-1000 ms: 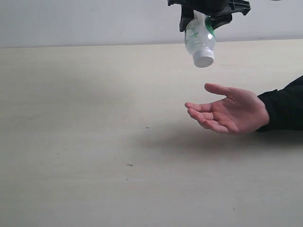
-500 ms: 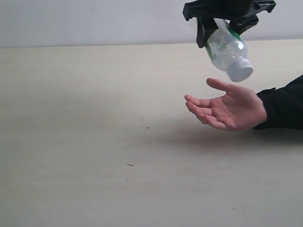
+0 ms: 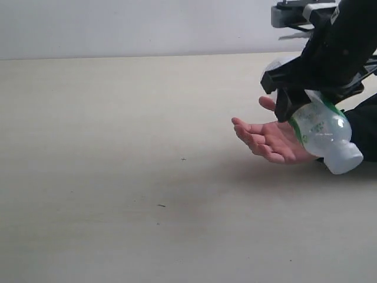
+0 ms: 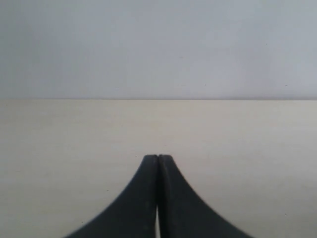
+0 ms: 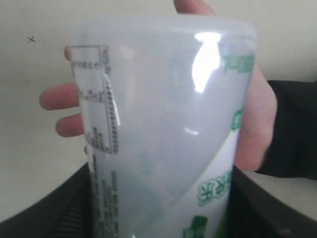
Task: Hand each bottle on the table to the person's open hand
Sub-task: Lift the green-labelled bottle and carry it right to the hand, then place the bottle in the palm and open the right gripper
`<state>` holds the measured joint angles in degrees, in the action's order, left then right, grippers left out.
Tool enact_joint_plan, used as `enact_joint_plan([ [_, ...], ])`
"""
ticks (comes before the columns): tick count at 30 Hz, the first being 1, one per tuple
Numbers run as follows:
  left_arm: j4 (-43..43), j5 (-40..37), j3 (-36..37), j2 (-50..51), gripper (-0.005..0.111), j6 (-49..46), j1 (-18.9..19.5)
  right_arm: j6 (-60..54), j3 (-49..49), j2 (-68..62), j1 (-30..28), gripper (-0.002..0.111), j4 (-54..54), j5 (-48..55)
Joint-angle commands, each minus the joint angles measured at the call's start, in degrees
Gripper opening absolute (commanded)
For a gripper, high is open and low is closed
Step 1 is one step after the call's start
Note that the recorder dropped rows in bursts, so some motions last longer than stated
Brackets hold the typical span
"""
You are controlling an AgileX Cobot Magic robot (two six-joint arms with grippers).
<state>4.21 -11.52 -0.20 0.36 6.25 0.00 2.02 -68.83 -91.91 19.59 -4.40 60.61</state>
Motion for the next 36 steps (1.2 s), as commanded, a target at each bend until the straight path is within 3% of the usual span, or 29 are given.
enact_joint_plan([
  [1, 0.2, 0.1, 0.2, -0.4, 0.000, 0.0, 0.0, -0.4, 4.7, -0.1, 0.0, 0.000, 0.1, -7.9],
  [6, 0.2, 0.1, 0.2, -0.4, 0.000, 0.0, 0.0, 1.3, 8.1, -0.2, 0.0, 0.000, 0.2, -16.6],
  [11, 0.2, 0.1, 0.2, -0.4, 0.000, 0.0, 0.0, 0.6, 8.1, -3.5, 0.0, 0.000, 0.8, -12.9],
  [22, 0.2, 0.1, 0.2, -0.4, 0.000, 0.0, 0.0, 0.4, 7.8, -6.3, 0.0, 0.001, 2.0, -15.3],
  [26, 0.2, 0.1, 0.2, -0.4, 0.000, 0.0, 0.0, -0.3, 7.8, -6.3, 0.0, 0.019, 2.0, -15.3],
  [32, 0.2, 0.1, 0.2, -0.4, 0.000, 0.0, 0.0, -0.3, 7.8, -6.3, 0.0, 0.059, 1.8, -15.3],
  [36, 0.2, 0.1, 0.2, -0.4, 0.000, 0.0, 0.0, -0.3, 7.8, -6.2, 0.0, 0.075, 1.8, -15.3],
])
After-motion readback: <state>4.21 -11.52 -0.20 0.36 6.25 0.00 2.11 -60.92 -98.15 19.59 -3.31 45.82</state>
